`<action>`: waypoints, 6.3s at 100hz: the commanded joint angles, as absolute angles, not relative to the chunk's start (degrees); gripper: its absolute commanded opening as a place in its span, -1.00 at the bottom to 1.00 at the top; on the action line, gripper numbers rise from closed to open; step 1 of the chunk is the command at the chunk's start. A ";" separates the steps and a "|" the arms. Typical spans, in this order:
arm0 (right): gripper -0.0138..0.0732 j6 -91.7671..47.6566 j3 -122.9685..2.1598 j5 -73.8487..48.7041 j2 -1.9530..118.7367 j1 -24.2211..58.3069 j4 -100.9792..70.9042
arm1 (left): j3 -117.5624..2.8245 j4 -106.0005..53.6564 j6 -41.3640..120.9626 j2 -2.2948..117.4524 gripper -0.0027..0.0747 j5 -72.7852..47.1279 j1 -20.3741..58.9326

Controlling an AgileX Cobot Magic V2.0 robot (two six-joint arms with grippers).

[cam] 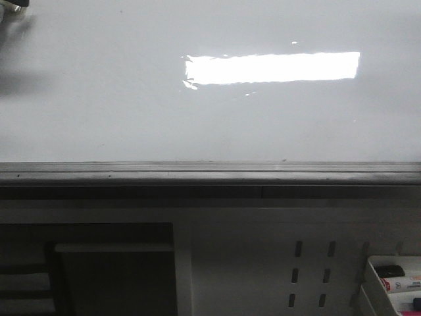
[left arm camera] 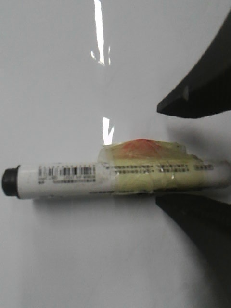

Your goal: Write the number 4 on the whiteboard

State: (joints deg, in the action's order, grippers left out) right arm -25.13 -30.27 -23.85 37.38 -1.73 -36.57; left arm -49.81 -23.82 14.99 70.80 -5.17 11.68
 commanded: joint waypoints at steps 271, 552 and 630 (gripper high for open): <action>0.20 -57.67 -56.39 -70.28 69.81 3.43 -71.67 | -52.30 -9.20 30.77 71.57 -0.98 -6.77 54.23; -0.80 -83.29 -59.45 -26.27 78.20 16.67 -88.65 | -42.70 -28.47 30.24 47.92 0.18 -4.78 19.01; -0.80 -74.35 -47.47 -13.15 67.15 18.24 -79.04 | -42.70 -28.47 30.24 47.92 0.18 -4.28 19.01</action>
State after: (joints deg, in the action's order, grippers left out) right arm -74.40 -48.22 -17.13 71.21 20.03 -79.43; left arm -41.18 -27.55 30.75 48.49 -8.25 19.25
